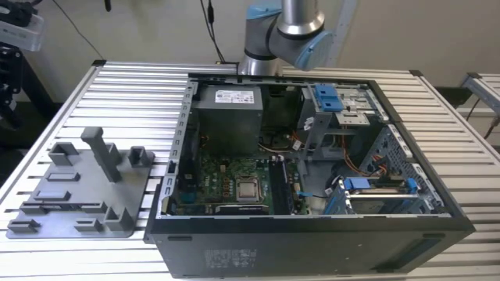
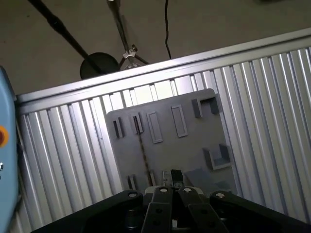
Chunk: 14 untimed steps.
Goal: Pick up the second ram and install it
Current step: 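Pick up the second ram and move it above second insertion slot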
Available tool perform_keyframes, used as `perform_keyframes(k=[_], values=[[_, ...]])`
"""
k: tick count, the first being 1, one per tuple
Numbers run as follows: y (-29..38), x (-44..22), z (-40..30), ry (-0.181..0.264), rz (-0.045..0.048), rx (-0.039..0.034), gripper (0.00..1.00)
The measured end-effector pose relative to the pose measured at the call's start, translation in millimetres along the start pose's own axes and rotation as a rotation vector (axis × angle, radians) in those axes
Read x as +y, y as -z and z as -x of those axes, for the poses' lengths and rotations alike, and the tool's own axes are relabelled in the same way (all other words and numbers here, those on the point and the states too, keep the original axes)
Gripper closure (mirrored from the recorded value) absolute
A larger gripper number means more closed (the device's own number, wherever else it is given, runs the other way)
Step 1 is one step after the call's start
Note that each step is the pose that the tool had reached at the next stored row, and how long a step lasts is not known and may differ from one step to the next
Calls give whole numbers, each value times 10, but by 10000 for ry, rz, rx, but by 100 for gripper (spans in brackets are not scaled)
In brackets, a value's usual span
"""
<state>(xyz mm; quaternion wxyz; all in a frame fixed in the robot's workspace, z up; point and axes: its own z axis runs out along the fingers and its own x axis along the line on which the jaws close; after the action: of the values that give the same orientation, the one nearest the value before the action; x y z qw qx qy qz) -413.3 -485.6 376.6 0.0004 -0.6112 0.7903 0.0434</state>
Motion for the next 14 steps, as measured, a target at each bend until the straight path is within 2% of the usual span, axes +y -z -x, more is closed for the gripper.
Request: perform_keyframes(k=[3, 7, 8, 11, 14], values=[[-11, -1, -2, 162, -52, 19, 89], [-22, -2, -3, 332, -126, 86, 89], [-24, -1, -4, 351, -170, 105, 89], [-30, 0, -5, 382, -380, 143, 89], [-31, -1, -5, 390, -407, 138, 89]])
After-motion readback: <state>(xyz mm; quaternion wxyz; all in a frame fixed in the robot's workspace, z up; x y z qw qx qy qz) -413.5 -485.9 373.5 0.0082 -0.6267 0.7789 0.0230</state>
